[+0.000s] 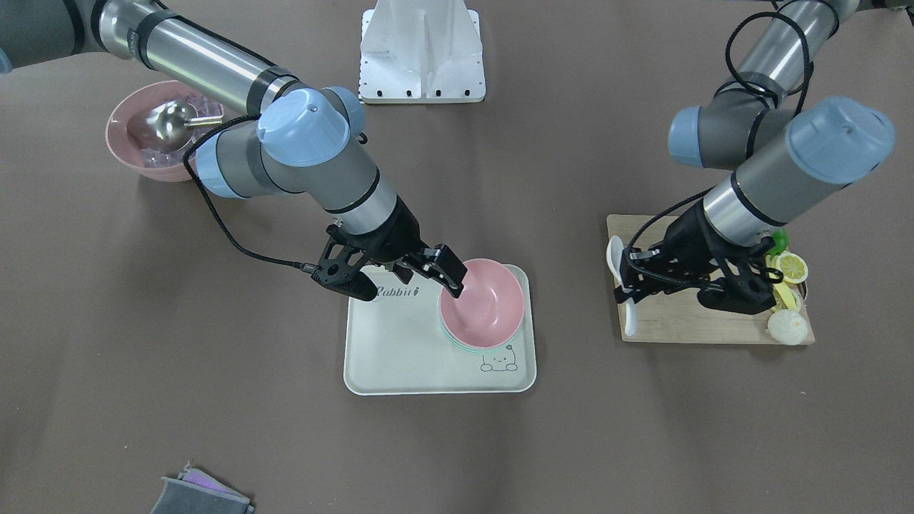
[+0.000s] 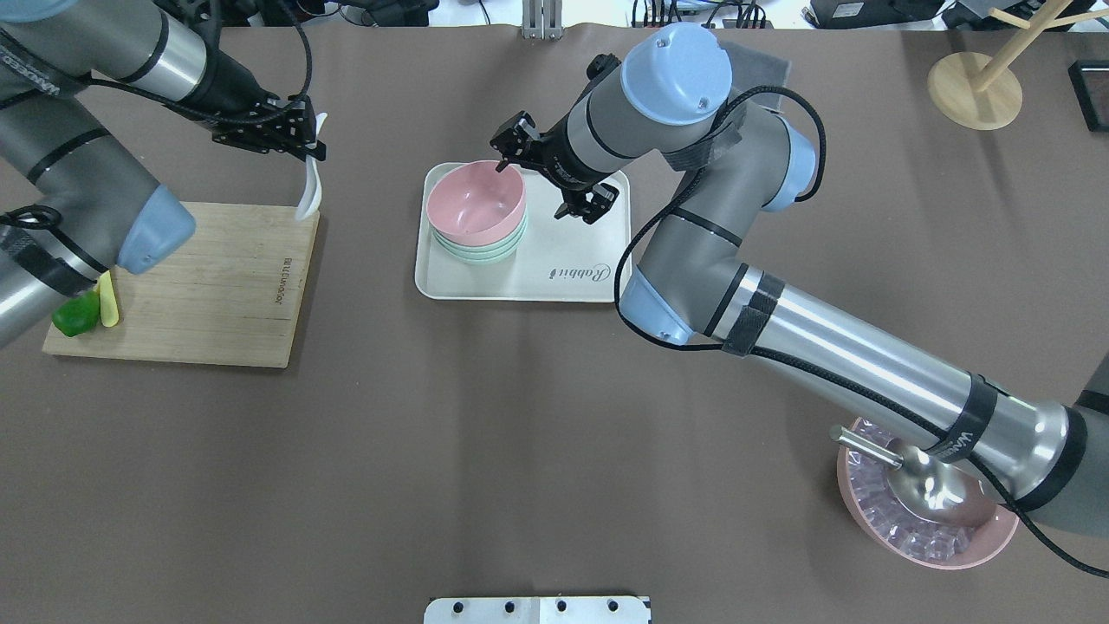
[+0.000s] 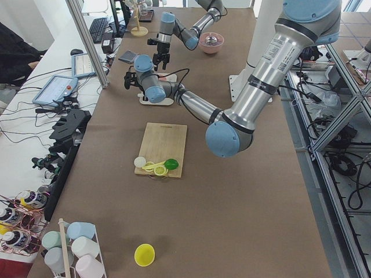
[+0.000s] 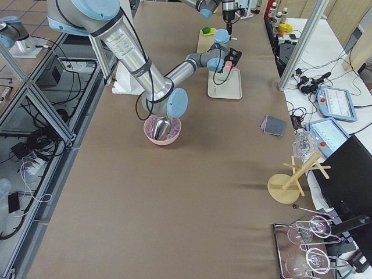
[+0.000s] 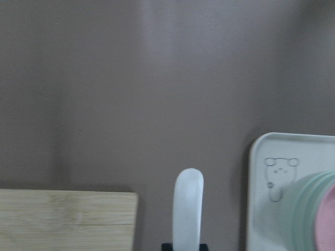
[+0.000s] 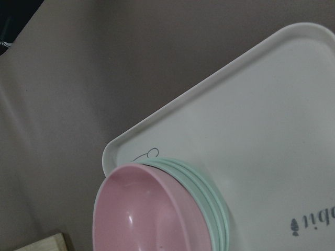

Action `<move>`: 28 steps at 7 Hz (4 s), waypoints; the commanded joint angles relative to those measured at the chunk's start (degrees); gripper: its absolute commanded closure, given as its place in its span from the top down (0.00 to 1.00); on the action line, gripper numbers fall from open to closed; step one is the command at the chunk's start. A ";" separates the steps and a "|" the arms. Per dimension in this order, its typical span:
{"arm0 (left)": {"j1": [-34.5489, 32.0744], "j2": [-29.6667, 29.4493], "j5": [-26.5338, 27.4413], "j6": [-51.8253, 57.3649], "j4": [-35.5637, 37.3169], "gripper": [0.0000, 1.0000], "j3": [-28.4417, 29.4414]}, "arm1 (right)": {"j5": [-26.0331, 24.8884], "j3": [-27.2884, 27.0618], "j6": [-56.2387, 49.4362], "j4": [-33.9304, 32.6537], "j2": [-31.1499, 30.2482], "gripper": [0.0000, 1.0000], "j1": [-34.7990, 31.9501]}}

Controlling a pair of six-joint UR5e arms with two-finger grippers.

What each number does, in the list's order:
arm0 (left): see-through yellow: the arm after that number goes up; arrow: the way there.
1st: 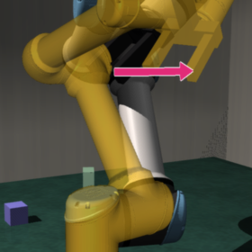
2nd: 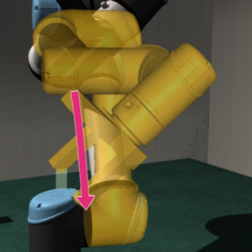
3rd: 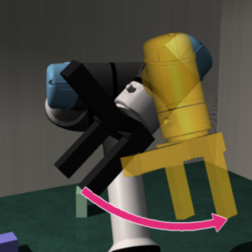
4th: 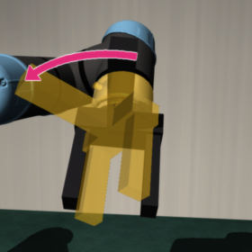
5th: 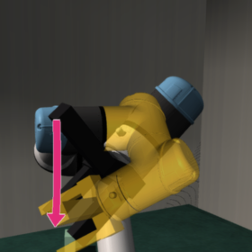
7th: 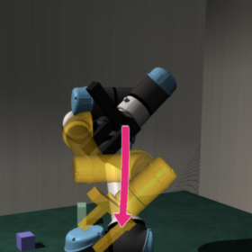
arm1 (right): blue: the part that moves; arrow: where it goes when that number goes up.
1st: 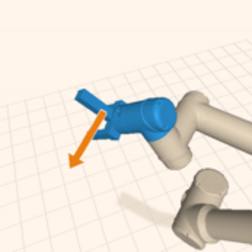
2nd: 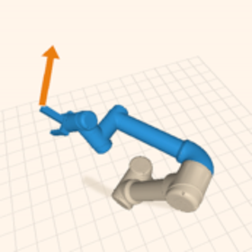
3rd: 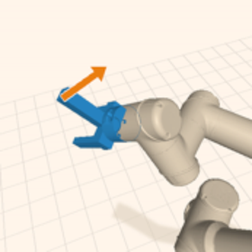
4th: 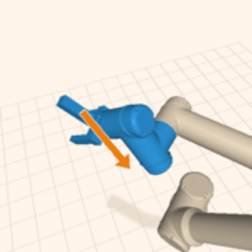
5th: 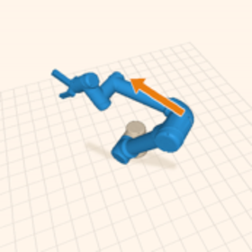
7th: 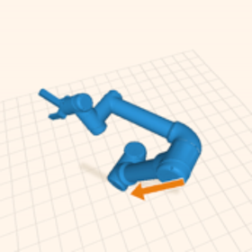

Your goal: Stack pink bowl on green and place spoon

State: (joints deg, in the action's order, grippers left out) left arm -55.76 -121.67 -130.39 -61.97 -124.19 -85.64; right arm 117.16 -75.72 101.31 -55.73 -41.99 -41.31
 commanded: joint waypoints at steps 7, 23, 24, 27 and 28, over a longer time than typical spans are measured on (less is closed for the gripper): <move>11.10 -13.33 19.63 -2.10 -4.30 0.98 7.59 | 9.49 -7.95 -12.80 -0.17 -11.27 1.00 -6.60; -28.69 23.66 -3.10 58.36 15.48 0.98 6.10 | 14.67 -7.94 -106.59 -32.22 -43.53 1.00 -46.58; -28.87 26.20 -2.16 58.37 15.65 0.98 6.19 | 14.85 -11.87 -106.58 -37.55 -43.36 1.00 -46.76; -29.75 28.32 -2.06 58.10 20.36 0.98 -1.32 | 15.55 -12.88 -106.58 -39.19 -44.67 1.00 -46.76; -29.75 31.20 -1.98 58.02 24.14 0.98 -7.38 | 15.73 -12.87 -106.58 -39.19 -44.67 1.00 -46.76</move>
State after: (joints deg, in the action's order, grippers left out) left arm -85.29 -93.25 -132.41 -3.84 -104.39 -86.32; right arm 132.63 -88.66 -5.31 -94.78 -86.57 -88.06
